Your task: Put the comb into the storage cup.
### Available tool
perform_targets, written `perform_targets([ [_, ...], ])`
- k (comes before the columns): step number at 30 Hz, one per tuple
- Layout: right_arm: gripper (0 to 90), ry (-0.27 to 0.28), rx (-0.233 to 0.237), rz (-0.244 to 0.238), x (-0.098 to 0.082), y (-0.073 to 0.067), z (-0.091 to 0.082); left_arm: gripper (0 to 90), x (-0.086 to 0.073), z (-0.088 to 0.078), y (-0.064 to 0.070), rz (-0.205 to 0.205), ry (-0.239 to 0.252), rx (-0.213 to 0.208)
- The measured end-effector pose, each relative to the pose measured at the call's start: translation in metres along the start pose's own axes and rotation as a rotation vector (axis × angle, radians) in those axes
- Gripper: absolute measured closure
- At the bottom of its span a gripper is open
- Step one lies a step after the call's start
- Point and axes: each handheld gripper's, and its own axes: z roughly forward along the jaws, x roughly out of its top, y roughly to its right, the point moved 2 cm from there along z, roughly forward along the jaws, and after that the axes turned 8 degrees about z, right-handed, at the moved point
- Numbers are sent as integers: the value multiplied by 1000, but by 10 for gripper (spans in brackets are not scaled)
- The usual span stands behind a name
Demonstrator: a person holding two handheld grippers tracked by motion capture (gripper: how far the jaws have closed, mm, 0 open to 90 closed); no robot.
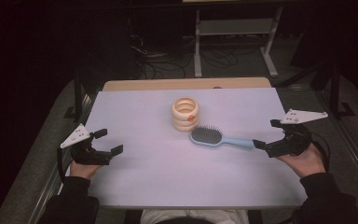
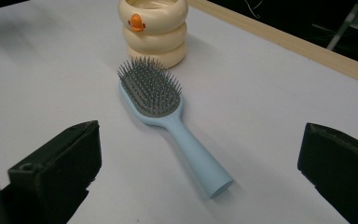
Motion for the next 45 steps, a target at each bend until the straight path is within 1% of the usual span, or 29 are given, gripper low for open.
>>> perform_targets([
  [3, 0, -20, -13, -18, 6, 0, 2, 0, 0, 0, 0, 0, -4, 0],
  [7, 0, -39, -13, -31, 12, 0, 7, 0, 0, 0, 0, 4, -6, -1],
  [13, 0, -54, 4, -52, 24, 0, 13, 0, -1, 2, 1, 4, -10, -8],
  [14, 0, -58, 13, -66, 28, -1, 16, 0, -1, 2, 1, 3, -12, -9],
  [15, 0, -58, 13, -66, 28, -1, 16, 0, -1, 2, 1, 3, -12, -10],
  [20, 0, -83, 27, -90, 38, -3, 22, 0, -1, 3, 1, 6, -15, -14],
  [28, 0, -125, 33, -120, 49, -6, 33, 0, -1, 3, 1, 5, -14, -18],
  [31, 0, -141, 40, -127, 53, -5, 37, 0, -1, 3, 1, 5, -13, -18],
  [34, 0, -145, 46, -124, 55, -4, 41, 0, -1, 3, 1, 4, -13, -19],
  [41, 0, -185, 48, -125, 55, -2, 55, 0, -1, 4, 1, 3, -11, -22],
  [45, 0, -190, 51, -125, 56, -1, 58, 0, -1, 4, 1, 3, -11, -21],
])
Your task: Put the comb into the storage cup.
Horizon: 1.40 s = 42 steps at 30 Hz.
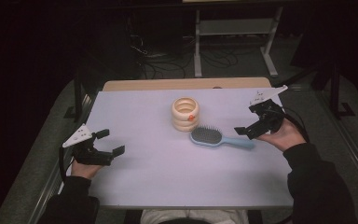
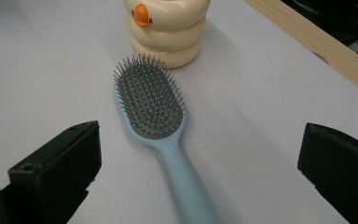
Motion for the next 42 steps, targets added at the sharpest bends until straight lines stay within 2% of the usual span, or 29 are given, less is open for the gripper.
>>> perform_targets([
  [8, 0, -31, 1, 4, 3, 4, 11, 0, 0, 0, 0, 0, 1, -4],
  [16, 0, -74, 9, -11, 4, 6, 23, 0, 0, 0, 0, 0, 2, -6],
  [23, 0, -124, 15, -32, 4, 7, 40, 0, 0, 1, 0, -1, 2, -9],
  [34, 0, -230, 22, -98, 1, 2, 68, 0, 0, 1, 0, 0, 2, -13],
  [39, 18, -294, 33, -147, -3, -2, 80, 0, 0, 1, 0, 1, 3, -15],
  [42, 33, -312, 35, -174, -5, -3, 83, 0, 0, 1, 0, 4, -1, -19],
])
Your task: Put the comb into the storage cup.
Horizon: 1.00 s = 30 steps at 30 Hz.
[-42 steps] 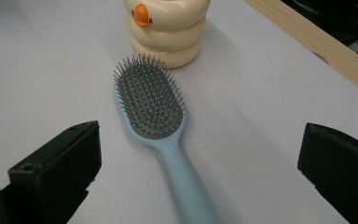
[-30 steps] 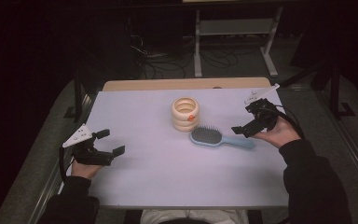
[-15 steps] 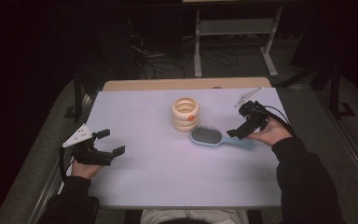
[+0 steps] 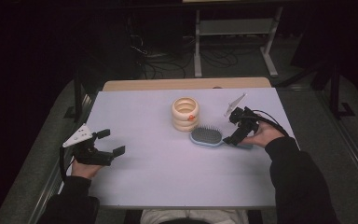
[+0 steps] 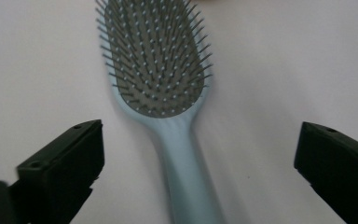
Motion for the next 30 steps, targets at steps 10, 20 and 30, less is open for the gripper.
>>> perform_targets([
  [10, 90, -54, 44, -34, 1, -1, 15, 0, 0, 1, 0, -2, -5, -4],
  [20, 188, -86, 64, -63, -1, 1, 23, 0, 0, 1, 0, -2, -6, -7],
  [30, 352, -103, 76, -92, -5, 9, 24, 0, 0, 2, 0, -4, -7, -14],
])
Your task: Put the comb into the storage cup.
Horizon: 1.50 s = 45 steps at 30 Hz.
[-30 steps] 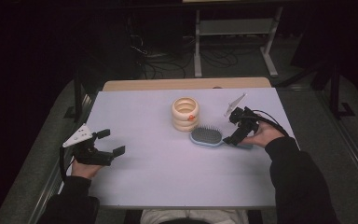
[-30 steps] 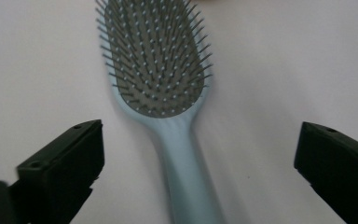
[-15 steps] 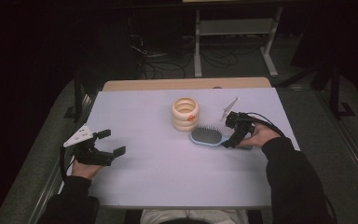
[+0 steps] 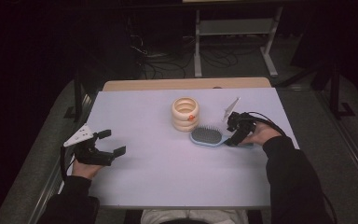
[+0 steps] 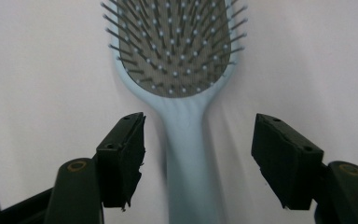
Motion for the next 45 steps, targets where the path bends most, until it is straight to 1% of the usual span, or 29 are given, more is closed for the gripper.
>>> perform_targets([
  [3, 365, -23, -13, -21, -1, -1, 2, 0, 0, 0, 0, 0, 0, 2],
  [7, 372, -24, -13, -20, -1, -2, 2, 0, 0, 1, 0, 1, -3, 3],
  [10, 388, -27, -4, -18, -1, -2, 2, 0, 0, 1, 0, 0, -2, 3],
  [15, 455, -49, -1, -21, -1, -2, 5, 0, 0, 1, 0, 2, -2, 3],
  [20, 486, -47, -5, -32, 2, -4, 6, 0, -1, 1, 0, 1, -2, 5],
  [22, 497, -49, -4, -29, 3, -4, 7, 0, -1, 1, 0, 1, -3, 6],
  [27, 523, -65, 10, -36, 6, -4, 12, 0, -1, 1, 0, 3, -2, 5],
  [28, 537, -68, 16, -30, 6, -4, 13, 0, -1, 1, 0, 4, -2, 5],
  [34, 641, -81, 42, -34, 7, -4, 14, 0, -1, 1, -1, 2, -2, 9],
  [37, 649, -84, 44, -25, 7, -5, 14, 0, -1, 0, -1, 1, -3, 11],
  [42, 667, -82, 44, -39, 6, -6, 14, 0, -1, 1, -1, 2, -6, 12],
  [45, 672, -85, 44, -39, 6, -7, 13, 0, -1, 0, -1, 3, -6, 12],
])
